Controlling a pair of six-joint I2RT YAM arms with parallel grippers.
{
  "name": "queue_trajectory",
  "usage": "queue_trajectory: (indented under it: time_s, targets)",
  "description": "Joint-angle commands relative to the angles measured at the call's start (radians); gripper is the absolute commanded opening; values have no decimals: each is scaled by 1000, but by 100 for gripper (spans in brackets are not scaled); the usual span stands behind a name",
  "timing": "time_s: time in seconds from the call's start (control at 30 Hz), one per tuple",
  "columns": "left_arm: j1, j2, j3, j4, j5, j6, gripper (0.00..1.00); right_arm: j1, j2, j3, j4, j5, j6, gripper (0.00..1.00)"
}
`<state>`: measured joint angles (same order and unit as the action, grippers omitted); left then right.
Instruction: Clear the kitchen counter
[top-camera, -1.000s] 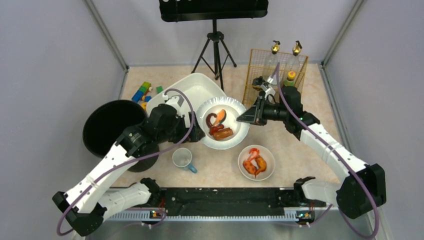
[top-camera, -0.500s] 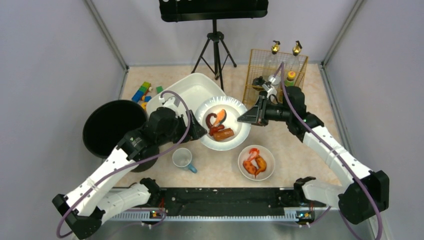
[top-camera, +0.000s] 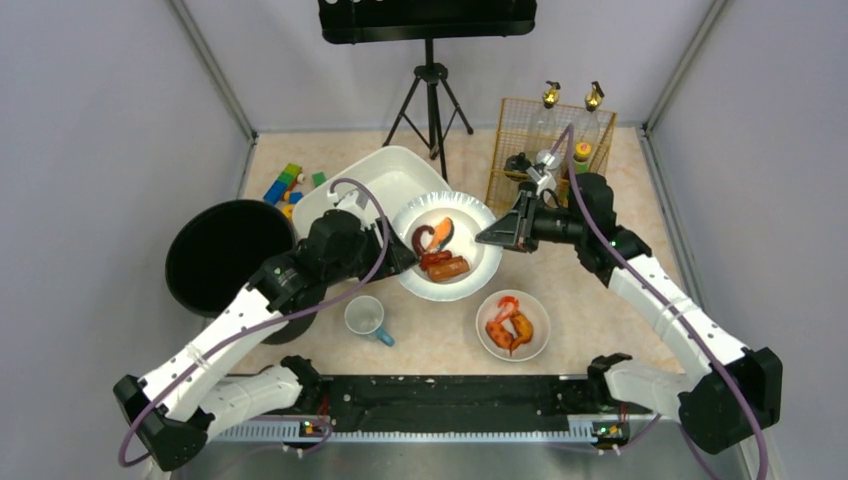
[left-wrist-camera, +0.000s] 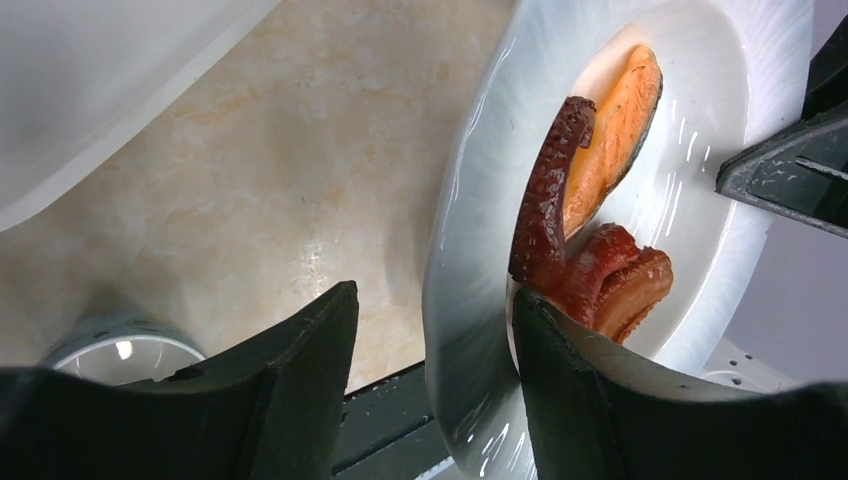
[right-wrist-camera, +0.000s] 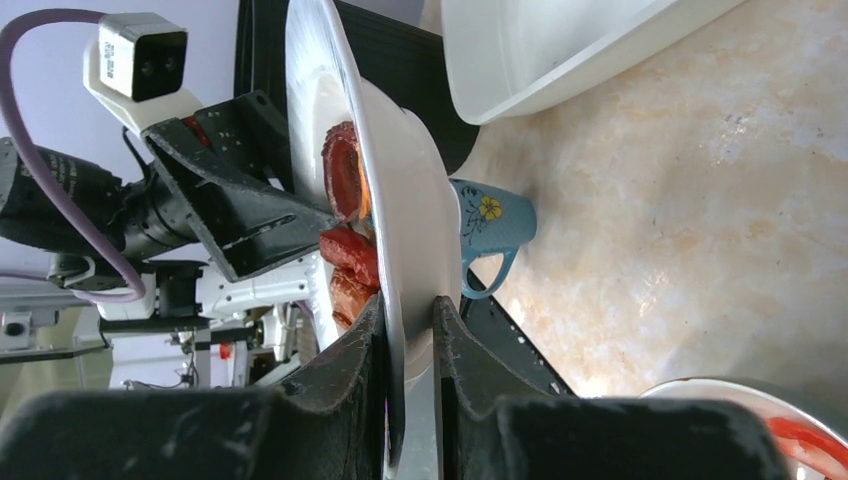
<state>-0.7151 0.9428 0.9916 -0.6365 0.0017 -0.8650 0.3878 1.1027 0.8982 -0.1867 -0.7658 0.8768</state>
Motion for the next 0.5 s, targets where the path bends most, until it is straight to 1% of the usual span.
queue_trajectory:
  time_s: [0.0, 0.17, 0.23, 0.4, 0.47]
  targets:
    - [0, 13, -31, 74, 29, -23, 63, -7, -79, 50, 175, -96, 87, 0]
    - [0, -1, -51, 110, 22, -39, 62, -7, -93, 43, 169, -98, 88, 0]
    - [0, -3, -55, 122, 21, -43, 58, -7, -94, 40, 170, -99, 91, 0]
    - [0, 1, -63, 150, 33, -48, 42, -7, -104, 16, 180, -99, 98, 0]
    - [0, 2, -62, 154, 34, -50, 38, -7, -107, 5, 179, -96, 102, 0]
